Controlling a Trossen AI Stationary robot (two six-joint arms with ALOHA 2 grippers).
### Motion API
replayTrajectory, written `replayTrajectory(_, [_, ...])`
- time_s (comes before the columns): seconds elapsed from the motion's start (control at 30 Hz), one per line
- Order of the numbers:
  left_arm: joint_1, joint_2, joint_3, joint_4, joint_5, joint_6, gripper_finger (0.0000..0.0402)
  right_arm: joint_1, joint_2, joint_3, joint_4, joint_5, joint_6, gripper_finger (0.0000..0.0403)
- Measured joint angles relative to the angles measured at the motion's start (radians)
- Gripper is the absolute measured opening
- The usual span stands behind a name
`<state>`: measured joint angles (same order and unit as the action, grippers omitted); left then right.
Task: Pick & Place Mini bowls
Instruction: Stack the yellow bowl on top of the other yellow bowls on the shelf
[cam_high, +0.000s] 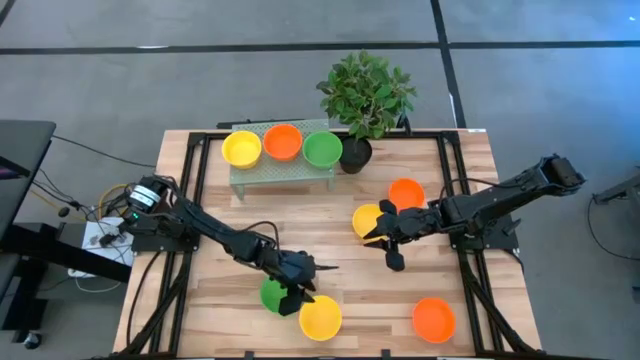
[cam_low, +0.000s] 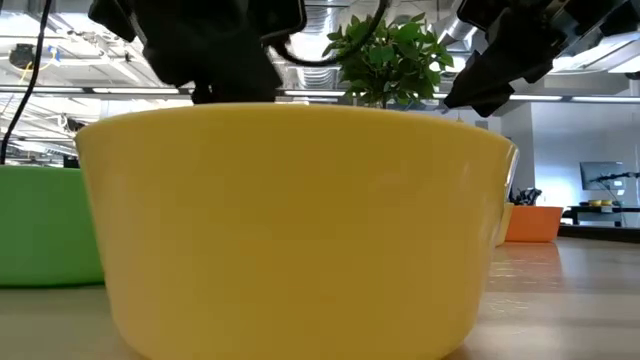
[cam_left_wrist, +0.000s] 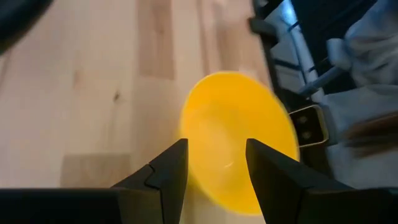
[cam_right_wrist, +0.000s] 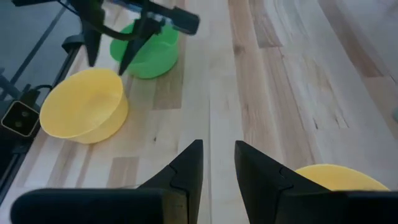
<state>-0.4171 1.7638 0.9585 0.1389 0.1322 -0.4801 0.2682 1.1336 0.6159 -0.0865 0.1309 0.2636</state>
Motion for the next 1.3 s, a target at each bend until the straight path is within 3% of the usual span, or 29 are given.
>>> replayTrajectory(0.53, [0.014, 0.104, 0.001, 0.043, -0.009, -0.026, 0.0159, 0.0, 0.0, 0.0, -0.006, 0.0, 0.0, 0.0088])
replayTrajectory(0.67, [0.013, 0.104, 0.001, 0.044, -0.02, -0.001, 0.0124, 0.0, 0.0, 0.0, -0.006, 0.0, 0.0, 0.0088])
replayTrajectory(0.9, [0.029, 0.104, 0.001, 0.046, -0.057, 0.005, 0.0016, 0.0, 0.0, 0.0, -0.006, 0.0, 0.0, 0.0088])
replayTrajectory(1.3, [0.046, 0.039, 0.0, 0.044, -0.107, 0.057, 0.0008, 0.0, 0.0, 0.0, -0.009, 0.0, -0.001, 0.0088])
